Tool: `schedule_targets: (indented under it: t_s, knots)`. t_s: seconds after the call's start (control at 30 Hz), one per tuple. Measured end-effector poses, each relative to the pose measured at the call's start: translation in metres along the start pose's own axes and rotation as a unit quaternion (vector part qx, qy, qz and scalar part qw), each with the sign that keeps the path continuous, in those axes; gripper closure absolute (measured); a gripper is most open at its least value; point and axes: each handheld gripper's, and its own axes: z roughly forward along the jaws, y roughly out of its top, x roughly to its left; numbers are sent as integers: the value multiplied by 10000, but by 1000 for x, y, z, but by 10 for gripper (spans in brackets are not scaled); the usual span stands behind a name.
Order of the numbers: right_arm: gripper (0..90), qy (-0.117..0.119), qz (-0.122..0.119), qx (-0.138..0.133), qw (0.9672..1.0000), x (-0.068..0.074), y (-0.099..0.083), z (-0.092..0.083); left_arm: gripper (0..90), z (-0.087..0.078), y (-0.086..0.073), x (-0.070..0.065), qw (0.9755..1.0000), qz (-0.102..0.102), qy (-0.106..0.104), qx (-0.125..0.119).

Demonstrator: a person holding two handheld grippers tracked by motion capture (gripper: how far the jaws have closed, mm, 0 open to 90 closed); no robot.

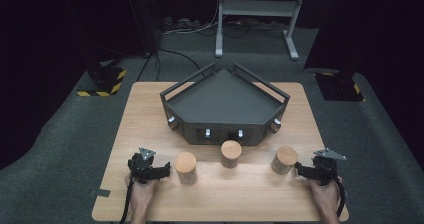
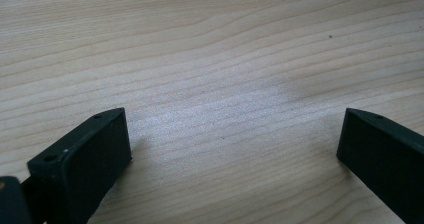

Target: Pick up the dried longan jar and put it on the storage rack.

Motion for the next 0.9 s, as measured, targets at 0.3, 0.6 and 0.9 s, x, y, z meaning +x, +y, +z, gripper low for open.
schedule_targets:
  t_s: [0.3,0.6,0.9]
  knots:
    - [91,-1,0,0,10000,0,0,0,6,-3,-1,1,9999,57,-111,42]
    - [94,-10,1,-5,10000,0,0,0,7,-14,-1,4,9996,-48,-203,212]
    - [94,-9,3,-4,10000,0,0,0,8,-38,-8,-4,9983,-117,-536,183]
